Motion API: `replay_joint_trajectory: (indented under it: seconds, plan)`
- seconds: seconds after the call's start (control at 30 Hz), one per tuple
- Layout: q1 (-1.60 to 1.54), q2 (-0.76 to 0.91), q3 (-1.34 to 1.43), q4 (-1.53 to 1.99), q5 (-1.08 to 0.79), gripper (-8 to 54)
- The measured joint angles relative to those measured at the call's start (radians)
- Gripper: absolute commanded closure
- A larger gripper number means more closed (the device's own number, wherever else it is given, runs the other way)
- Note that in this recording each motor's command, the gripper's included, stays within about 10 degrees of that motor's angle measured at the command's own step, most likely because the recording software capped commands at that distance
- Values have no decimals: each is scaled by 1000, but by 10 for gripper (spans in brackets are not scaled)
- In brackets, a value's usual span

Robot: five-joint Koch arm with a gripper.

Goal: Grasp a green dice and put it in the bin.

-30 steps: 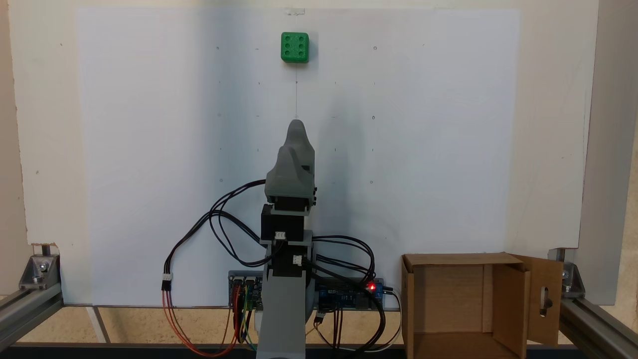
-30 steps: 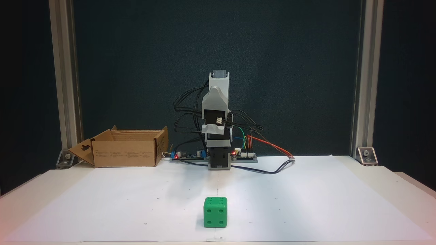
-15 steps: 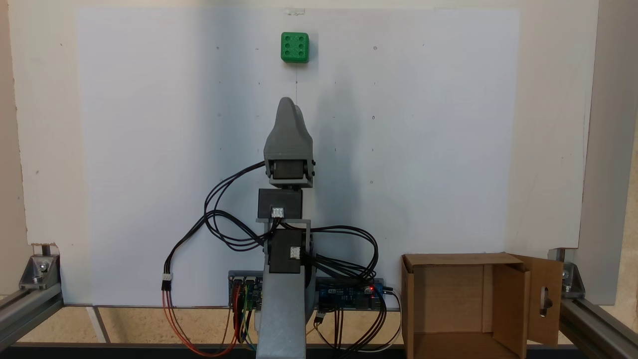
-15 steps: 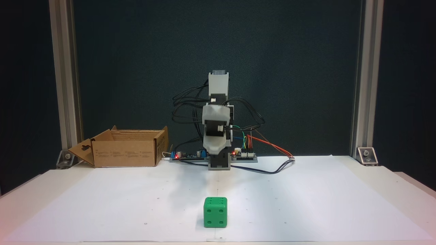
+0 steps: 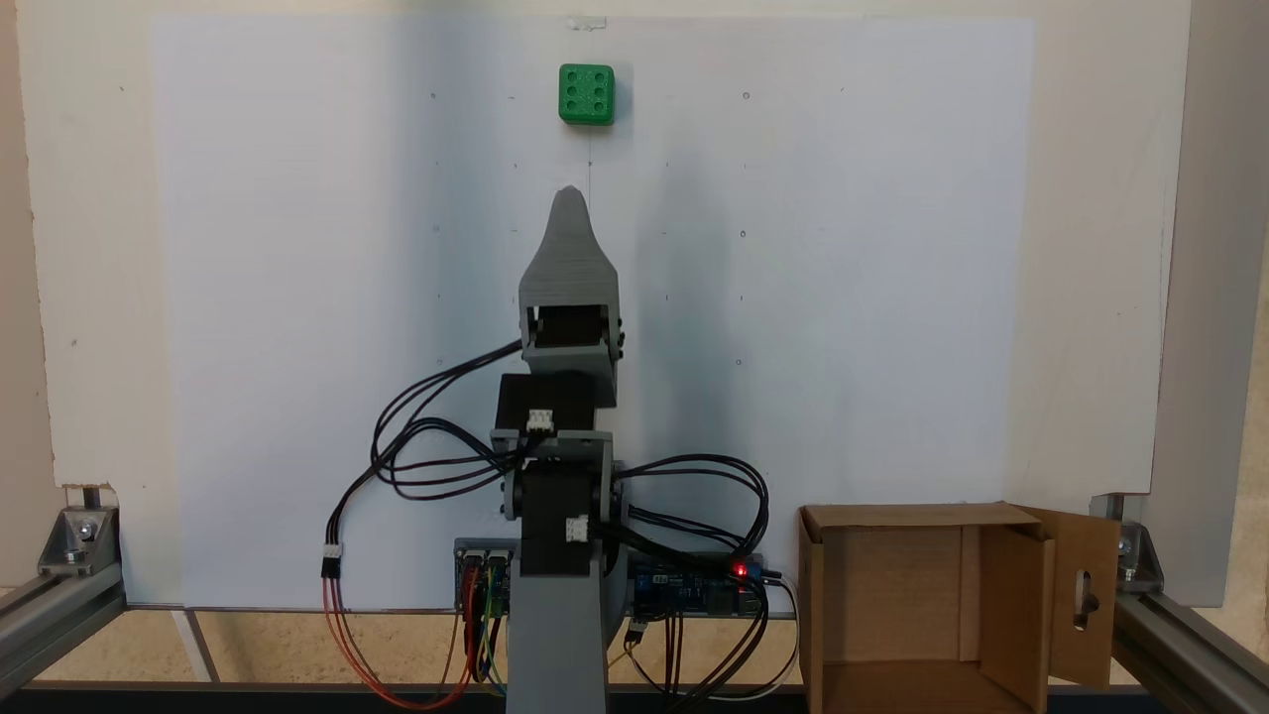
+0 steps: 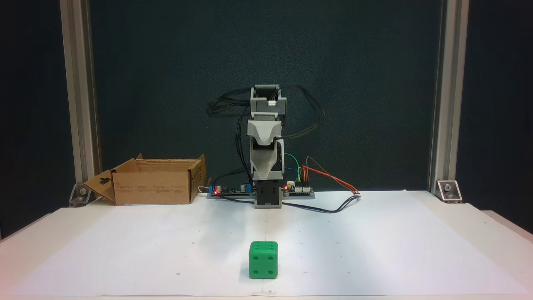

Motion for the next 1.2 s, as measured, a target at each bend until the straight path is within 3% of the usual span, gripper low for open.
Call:
replay_joint_trajectory:
  seconds: [0.3, 0.87, 1.2]
  plan:
    - [-3, -38, -288, 420, 43, 25]
    - [-6, -649, -865, 575, 94, 25]
    - [-55, -848, -928, 586, 135, 24]
